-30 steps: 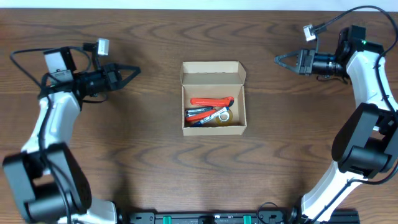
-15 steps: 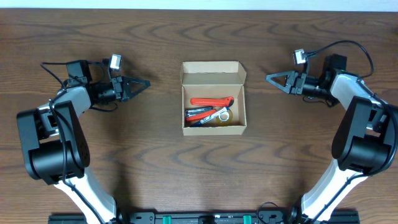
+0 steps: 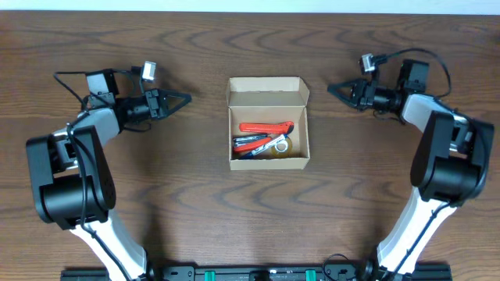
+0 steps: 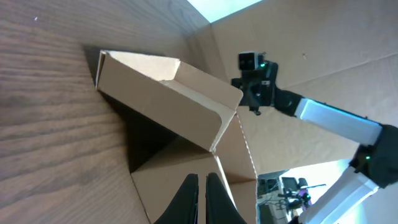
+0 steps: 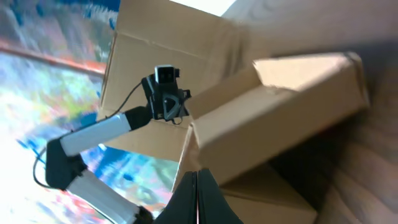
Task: Pack container
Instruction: 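Push the box side flaps inward with both grippers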
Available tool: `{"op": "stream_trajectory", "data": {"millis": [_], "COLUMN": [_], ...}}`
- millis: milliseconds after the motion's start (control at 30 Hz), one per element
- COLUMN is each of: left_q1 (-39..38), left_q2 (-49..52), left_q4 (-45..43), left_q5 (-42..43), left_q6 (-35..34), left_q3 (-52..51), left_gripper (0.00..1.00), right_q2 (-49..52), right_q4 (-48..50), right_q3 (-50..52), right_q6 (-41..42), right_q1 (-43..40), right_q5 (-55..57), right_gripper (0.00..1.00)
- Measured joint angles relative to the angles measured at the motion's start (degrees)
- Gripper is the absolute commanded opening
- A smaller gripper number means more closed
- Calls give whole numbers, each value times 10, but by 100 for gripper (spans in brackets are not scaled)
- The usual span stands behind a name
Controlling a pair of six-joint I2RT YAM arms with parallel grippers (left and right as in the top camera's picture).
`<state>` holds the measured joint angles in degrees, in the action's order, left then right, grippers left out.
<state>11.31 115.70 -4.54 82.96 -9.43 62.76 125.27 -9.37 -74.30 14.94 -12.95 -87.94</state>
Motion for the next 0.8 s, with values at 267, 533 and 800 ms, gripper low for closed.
{"op": "stream_trajectory", "data": {"millis": [267, 533, 800], "left_q1": [-17, -37, -50], "left_q2": [46, 50, 50], "left_q4": [-16, -19, -20], "left_q5": [-9, -21, -24], "left_q6": [-50, -58, -55], "left_q3": [0, 0, 0], "left_gripper": [6, 6, 6], "right_q2": [30, 44, 65], "right_q4": [7, 8, 9], "right_q3": [0, 0, 0], "right_q6": [25, 26, 14], "right_q1": [1, 13, 27], "right_q5": [0, 0, 0], "right_gripper": [1, 1, 1]}}
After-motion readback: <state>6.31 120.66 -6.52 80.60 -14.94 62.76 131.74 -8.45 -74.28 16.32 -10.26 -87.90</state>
